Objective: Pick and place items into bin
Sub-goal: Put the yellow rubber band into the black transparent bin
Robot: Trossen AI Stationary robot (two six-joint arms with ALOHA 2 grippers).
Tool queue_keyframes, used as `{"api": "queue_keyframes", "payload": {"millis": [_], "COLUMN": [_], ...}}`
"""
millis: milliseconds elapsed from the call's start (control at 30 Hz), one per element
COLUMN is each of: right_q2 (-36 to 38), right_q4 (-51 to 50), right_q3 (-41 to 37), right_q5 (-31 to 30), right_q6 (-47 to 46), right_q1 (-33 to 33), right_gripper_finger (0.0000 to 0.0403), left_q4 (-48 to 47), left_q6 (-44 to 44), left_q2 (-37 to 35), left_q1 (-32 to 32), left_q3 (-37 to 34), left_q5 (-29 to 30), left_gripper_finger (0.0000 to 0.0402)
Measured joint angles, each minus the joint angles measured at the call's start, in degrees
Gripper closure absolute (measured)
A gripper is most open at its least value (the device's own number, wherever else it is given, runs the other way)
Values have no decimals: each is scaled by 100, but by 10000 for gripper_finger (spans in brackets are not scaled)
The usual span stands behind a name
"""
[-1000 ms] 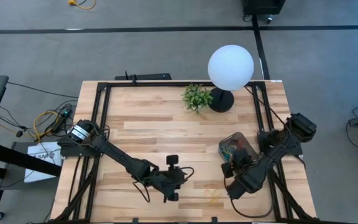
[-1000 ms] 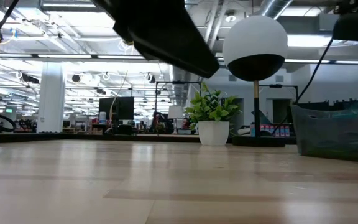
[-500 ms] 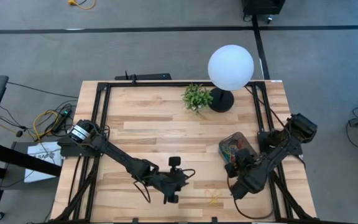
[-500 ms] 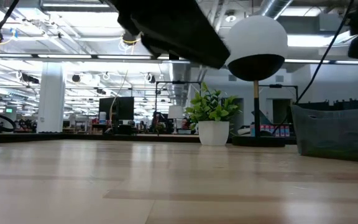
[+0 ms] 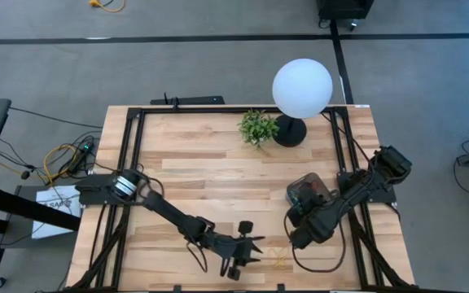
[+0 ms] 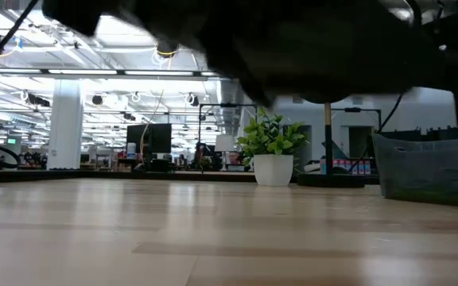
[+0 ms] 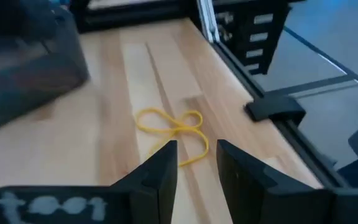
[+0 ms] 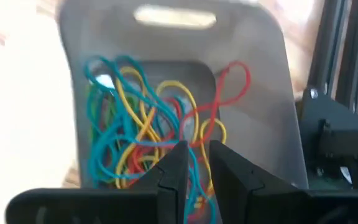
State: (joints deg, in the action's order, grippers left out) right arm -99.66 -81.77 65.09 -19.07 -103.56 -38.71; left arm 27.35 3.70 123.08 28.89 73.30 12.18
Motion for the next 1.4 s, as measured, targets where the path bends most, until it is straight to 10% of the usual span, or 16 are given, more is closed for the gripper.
{"api": "queue_keyframes", "payload": {"millis": [500,1400], "right_q2": [0,0], "right_q4": [-180,-191], "right_q3": [709,707], "right_q5": [-1879,-1874], "right_q6": [203,209], "right_q1": [-460,-551], "right_gripper_finger": [348,348], "left_q4": [-2256,-3696], "left_q6": [-398,-653], "left_q2": [1261,1674], "left_q1": [-329,-570], "left_q3": [2382,3075], "left_q5": [-2010,-1908], "left_gripper_finger": [299,304]}}
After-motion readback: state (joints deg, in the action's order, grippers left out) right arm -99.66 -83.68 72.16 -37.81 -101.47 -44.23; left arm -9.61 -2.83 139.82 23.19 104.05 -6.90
